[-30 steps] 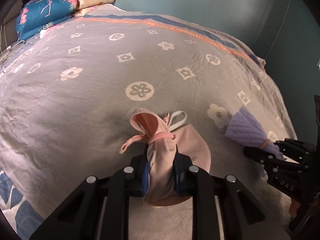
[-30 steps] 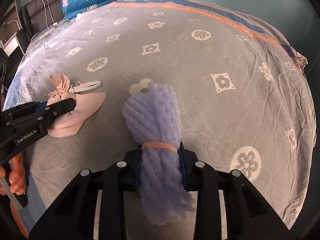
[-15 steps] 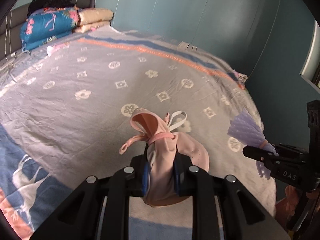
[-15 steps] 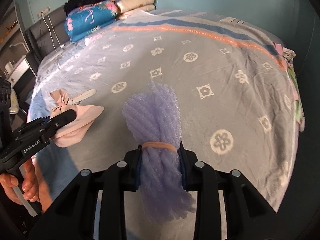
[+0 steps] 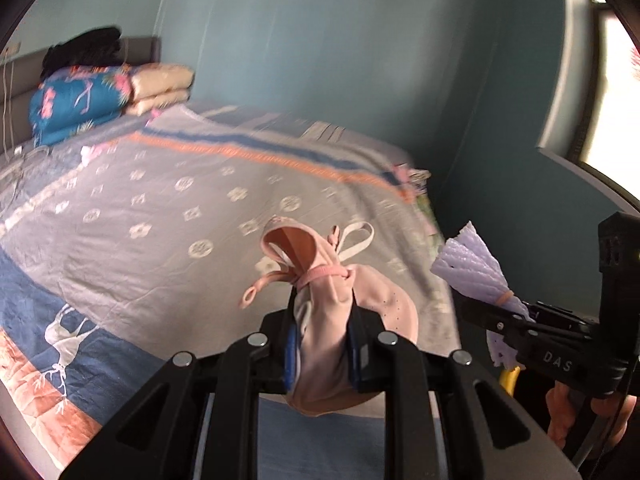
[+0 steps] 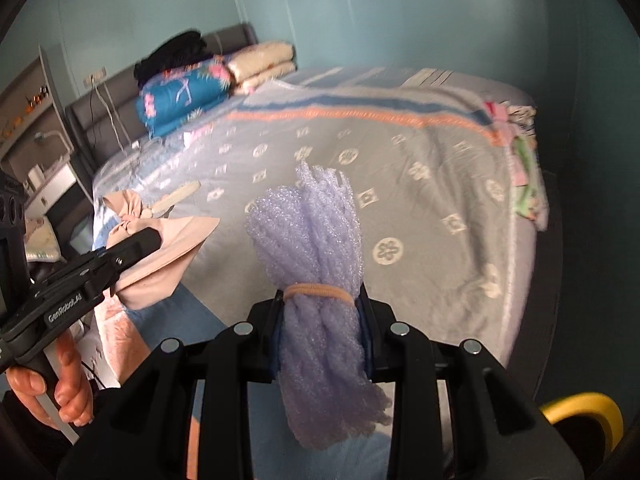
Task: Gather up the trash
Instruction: 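Lift the pink pouch and mesh bundle with both tools over the yellow bin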
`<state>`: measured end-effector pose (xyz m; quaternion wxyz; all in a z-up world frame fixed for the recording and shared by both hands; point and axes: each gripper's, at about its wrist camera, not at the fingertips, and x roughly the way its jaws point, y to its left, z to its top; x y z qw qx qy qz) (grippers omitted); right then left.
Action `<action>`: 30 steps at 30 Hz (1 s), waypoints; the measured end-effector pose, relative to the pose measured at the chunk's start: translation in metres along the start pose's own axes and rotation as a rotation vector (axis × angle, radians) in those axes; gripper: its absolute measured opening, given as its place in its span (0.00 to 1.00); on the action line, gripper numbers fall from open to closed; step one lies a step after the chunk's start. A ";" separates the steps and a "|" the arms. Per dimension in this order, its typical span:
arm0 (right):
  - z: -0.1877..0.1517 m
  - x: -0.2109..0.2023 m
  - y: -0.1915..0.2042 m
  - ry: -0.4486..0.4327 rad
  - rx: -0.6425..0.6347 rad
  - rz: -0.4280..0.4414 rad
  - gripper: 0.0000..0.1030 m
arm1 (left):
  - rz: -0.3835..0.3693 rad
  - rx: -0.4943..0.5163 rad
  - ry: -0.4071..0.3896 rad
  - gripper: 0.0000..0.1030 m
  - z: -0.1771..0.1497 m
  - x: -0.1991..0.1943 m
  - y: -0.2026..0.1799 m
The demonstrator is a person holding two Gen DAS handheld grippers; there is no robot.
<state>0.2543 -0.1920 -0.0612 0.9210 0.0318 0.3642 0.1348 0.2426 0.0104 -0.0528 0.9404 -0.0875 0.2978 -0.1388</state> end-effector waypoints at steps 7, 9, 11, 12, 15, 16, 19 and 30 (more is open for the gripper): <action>-0.019 -0.083 -0.017 -0.107 0.050 -0.025 0.28 | -0.064 0.073 -0.061 0.18 0.000 -0.046 -0.051; -0.025 -0.109 -0.021 -0.142 0.060 -0.036 0.28 | -0.084 0.094 -0.079 0.18 -0.001 -0.059 -0.066; -0.029 -0.127 -0.023 -0.170 0.063 -0.045 0.28 | -0.104 0.106 -0.095 0.18 -0.003 -0.070 -0.078; -0.033 -0.140 -0.025 -0.191 0.067 -0.054 0.28 | -0.117 0.116 -0.105 0.18 -0.004 -0.077 -0.085; -0.044 -0.168 -0.031 -0.223 0.086 -0.075 0.28 | -0.137 0.144 -0.126 0.18 -0.006 -0.091 -0.101; -0.047 -0.177 -0.034 -0.233 0.094 -0.083 0.28 | -0.146 0.154 -0.131 0.18 -0.007 -0.095 -0.107; -0.057 -0.201 -0.043 -0.254 0.111 -0.117 0.28 | -0.168 0.181 -0.148 0.18 -0.012 -0.108 -0.122; -0.086 -0.250 -0.084 -0.298 0.197 -0.193 0.29 | -0.230 0.289 -0.160 0.18 -0.030 -0.127 -0.179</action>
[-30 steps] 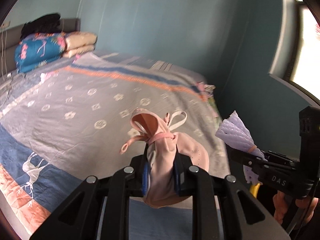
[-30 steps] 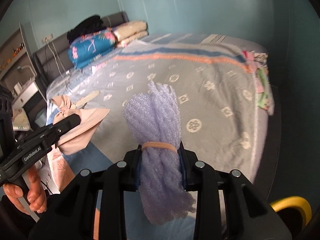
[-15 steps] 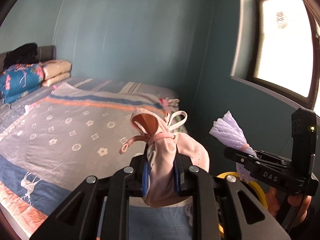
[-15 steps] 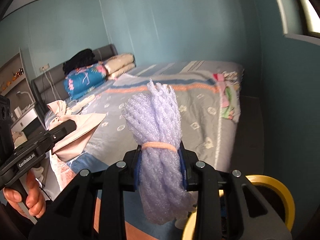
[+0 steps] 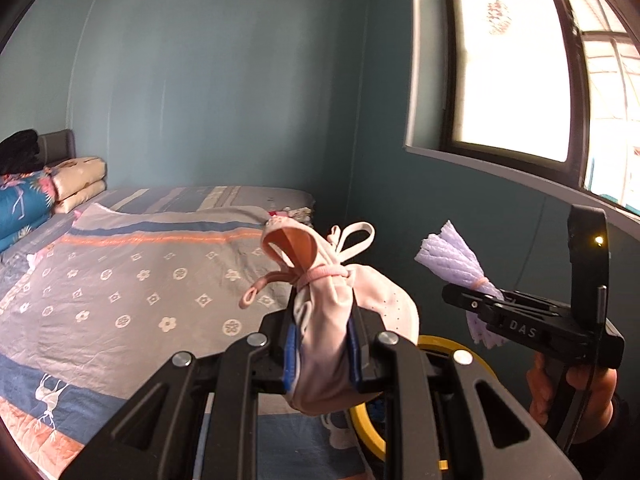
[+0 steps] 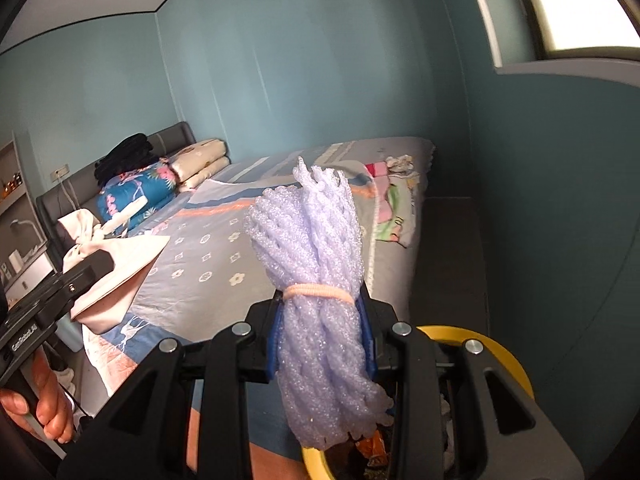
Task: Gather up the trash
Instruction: 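Lift the pink pouch and mesh bundle with both tools over the yellow bin, then open both tools to drop the pouch and mesh bundle into the bin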
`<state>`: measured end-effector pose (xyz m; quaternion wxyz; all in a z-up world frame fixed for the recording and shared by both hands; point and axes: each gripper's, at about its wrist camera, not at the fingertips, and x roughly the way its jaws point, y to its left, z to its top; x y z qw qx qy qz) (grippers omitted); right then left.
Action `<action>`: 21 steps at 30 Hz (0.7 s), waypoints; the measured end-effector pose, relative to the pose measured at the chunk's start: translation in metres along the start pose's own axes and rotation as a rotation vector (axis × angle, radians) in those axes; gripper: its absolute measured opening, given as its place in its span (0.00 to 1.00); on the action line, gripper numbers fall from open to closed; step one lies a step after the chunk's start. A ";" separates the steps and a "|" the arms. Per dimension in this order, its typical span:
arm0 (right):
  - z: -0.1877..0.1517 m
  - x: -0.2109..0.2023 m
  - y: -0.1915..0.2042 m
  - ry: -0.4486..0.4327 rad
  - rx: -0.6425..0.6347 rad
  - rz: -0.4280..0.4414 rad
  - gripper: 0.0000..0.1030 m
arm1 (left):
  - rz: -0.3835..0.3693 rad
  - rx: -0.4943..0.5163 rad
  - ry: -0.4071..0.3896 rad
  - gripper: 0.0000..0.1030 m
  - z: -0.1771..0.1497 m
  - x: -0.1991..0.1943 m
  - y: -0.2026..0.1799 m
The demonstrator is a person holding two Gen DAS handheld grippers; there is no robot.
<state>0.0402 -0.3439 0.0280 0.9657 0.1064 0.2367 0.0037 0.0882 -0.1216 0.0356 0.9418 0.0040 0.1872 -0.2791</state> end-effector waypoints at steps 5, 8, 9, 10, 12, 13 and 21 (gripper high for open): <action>-0.006 0.000 -0.027 0.022 0.046 -0.029 0.29 | -0.019 0.028 0.029 0.18 -0.003 0.015 -0.020; -0.012 0.003 -0.041 0.035 0.069 -0.043 0.29 | -0.044 0.029 0.060 0.18 -0.006 0.026 -0.031; -0.014 0.004 -0.043 0.040 0.074 -0.047 0.29 | -0.049 0.032 0.068 0.18 -0.008 0.030 -0.033; -0.016 0.006 -0.047 0.047 0.082 -0.051 0.29 | -0.055 0.038 0.080 0.18 -0.010 0.036 -0.038; -0.021 0.011 -0.057 0.070 0.108 -0.052 0.29 | -0.067 0.045 0.096 0.18 -0.013 0.044 -0.043; -0.022 0.012 -0.059 0.073 0.114 -0.053 0.29 | -0.074 0.048 0.106 0.18 -0.015 0.048 -0.046; -0.040 0.028 -0.085 0.126 0.176 -0.090 0.29 | -0.117 0.047 0.188 0.19 -0.034 0.089 -0.065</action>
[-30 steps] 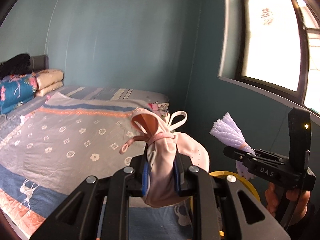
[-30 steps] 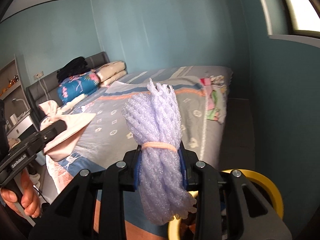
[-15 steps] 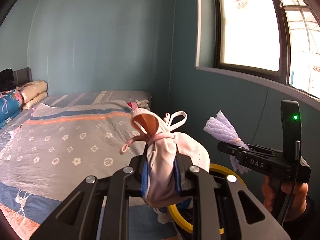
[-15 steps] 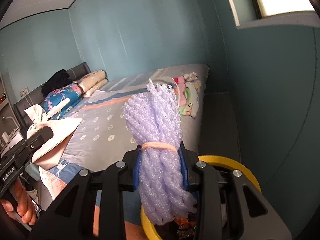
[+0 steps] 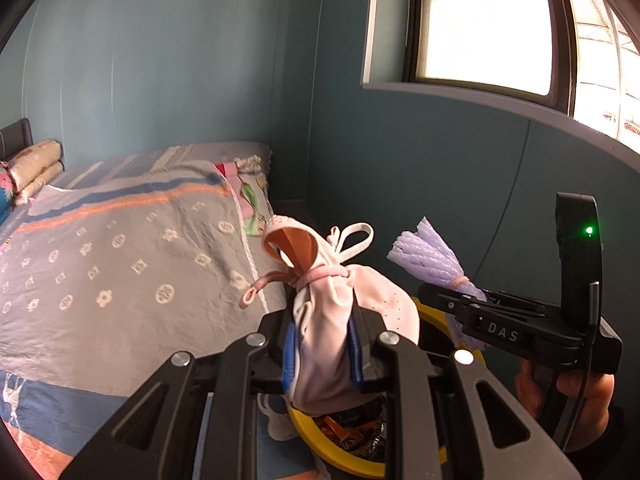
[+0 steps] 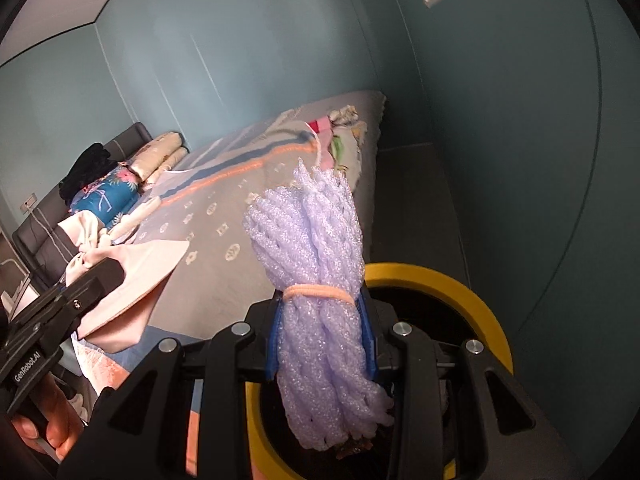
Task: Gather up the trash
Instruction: 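Open both tools to drop the pouch and mesh bundle into the bin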
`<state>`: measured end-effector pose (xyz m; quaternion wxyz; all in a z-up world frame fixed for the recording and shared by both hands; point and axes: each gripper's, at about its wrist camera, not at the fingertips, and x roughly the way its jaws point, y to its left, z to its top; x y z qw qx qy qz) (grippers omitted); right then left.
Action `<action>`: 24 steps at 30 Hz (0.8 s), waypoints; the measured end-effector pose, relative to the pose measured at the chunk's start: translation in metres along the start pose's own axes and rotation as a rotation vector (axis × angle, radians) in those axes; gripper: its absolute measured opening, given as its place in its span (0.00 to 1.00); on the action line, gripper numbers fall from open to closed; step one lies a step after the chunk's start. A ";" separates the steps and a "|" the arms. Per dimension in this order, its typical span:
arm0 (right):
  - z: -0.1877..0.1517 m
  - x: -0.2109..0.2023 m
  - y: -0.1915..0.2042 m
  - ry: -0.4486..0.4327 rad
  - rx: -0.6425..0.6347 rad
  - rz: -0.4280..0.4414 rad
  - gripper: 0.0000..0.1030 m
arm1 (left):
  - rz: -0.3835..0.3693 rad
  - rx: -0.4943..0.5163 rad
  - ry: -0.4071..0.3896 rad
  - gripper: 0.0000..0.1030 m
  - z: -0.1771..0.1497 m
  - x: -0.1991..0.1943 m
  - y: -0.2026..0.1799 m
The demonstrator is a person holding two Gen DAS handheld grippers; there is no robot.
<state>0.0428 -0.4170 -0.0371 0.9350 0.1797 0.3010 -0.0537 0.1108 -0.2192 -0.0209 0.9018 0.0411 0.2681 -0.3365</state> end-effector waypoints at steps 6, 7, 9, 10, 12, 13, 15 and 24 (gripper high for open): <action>-0.006 0.016 -0.014 0.043 0.035 -0.010 0.29 | -0.023 -0.004 0.076 0.19 -0.012 0.034 -0.004; -0.007 0.020 -0.016 0.055 0.042 -0.012 0.31 | -0.028 -0.011 0.088 0.19 -0.013 0.039 -0.003; -0.005 0.027 -0.018 0.067 0.052 -0.013 0.31 | -0.034 -0.034 0.128 0.21 -0.019 0.054 0.000; -0.006 0.033 -0.020 0.076 0.057 -0.015 0.32 | -0.029 -0.042 0.138 0.21 -0.021 0.058 0.001; -0.008 0.039 -0.023 0.087 0.059 -0.027 0.32 | -0.020 -0.052 0.168 0.22 -0.026 0.069 0.003; -0.009 0.044 -0.025 0.095 0.066 -0.034 0.32 | -0.030 -0.061 0.188 0.23 -0.029 0.074 0.005; -0.013 0.046 -0.029 0.105 0.081 -0.035 0.32 | -0.048 -0.089 0.223 0.26 -0.034 0.083 0.009; -0.023 0.047 -0.048 0.082 0.128 -0.050 0.57 | -0.034 -0.151 0.200 0.61 -0.035 0.075 0.026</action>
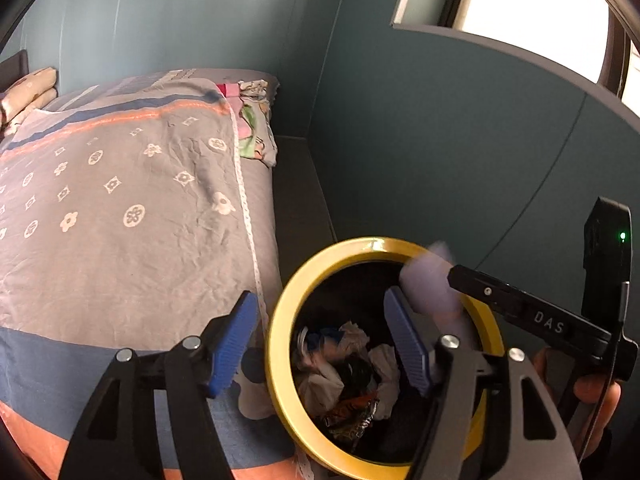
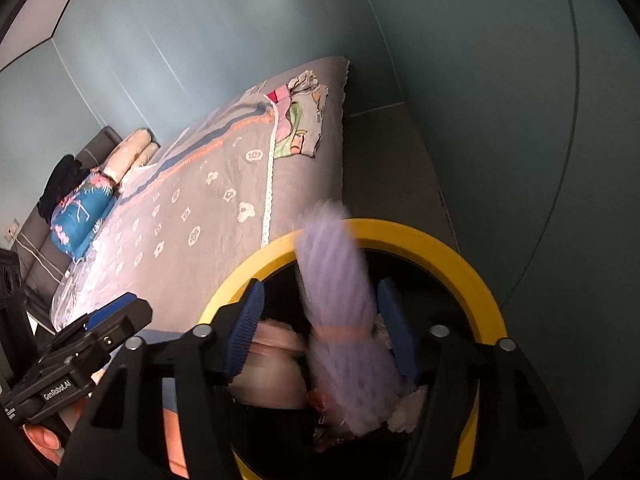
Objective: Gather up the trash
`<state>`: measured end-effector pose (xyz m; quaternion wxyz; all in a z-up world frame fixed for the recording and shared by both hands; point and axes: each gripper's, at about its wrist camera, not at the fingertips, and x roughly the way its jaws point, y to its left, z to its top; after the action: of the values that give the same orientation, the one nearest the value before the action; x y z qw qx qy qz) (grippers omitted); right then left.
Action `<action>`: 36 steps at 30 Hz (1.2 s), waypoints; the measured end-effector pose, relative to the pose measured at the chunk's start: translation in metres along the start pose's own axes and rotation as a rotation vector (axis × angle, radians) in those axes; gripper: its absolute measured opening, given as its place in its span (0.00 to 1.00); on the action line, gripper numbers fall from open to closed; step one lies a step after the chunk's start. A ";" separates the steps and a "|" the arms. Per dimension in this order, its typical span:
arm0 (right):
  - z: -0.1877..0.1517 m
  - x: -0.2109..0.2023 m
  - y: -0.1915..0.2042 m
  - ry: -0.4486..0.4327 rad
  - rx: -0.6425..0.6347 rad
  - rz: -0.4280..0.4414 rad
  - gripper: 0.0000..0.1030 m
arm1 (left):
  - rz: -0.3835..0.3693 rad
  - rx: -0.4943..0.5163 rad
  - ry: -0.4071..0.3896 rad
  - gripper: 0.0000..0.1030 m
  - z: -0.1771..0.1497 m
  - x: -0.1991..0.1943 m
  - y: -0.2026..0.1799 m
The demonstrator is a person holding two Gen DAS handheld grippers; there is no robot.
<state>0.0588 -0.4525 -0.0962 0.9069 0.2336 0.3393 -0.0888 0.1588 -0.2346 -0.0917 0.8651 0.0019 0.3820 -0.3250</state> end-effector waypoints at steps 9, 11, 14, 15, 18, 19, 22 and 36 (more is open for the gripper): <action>0.011 0.005 0.019 -0.005 -0.048 0.027 0.61 | 0.062 -0.058 -0.042 0.61 0.000 -0.029 0.035; 0.014 0.010 0.030 0.007 -0.072 0.047 0.61 | 0.088 -0.072 -0.059 0.61 -0.004 -0.041 0.048; 0.011 0.018 0.057 0.032 -0.136 0.087 0.61 | 0.141 -0.092 -0.089 0.61 -0.012 -0.062 0.069; 0.009 0.021 0.071 0.042 -0.167 0.104 0.62 | 0.159 -0.098 -0.100 0.61 -0.015 -0.069 0.076; 0.002 0.031 0.104 0.060 -0.225 0.146 0.70 | 0.220 -0.134 -0.130 0.66 -0.024 -0.090 0.099; 0.001 0.034 0.112 0.066 -0.238 0.154 0.70 | 0.238 -0.158 -0.147 0.70 -0.028 -0.100 0.109; -0.004 0.040 0.144 0.063 -0.284 0.186 0.78 | 0.288 -0.186 -0.206 0.79 -0.035 -0.123 0.126; -0.038 -0.026 0.242 -0.271 -0.427 0.227 0.92 | 0.527 -0.114 -0.569 0.92 -0.061 -0.248 0.121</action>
<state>0.0950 -0.2223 -0.0159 0.9768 0.0597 0.1977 0.0564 0.0631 0.0152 0.0001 0.9890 -0.0383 0.1308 -0.0575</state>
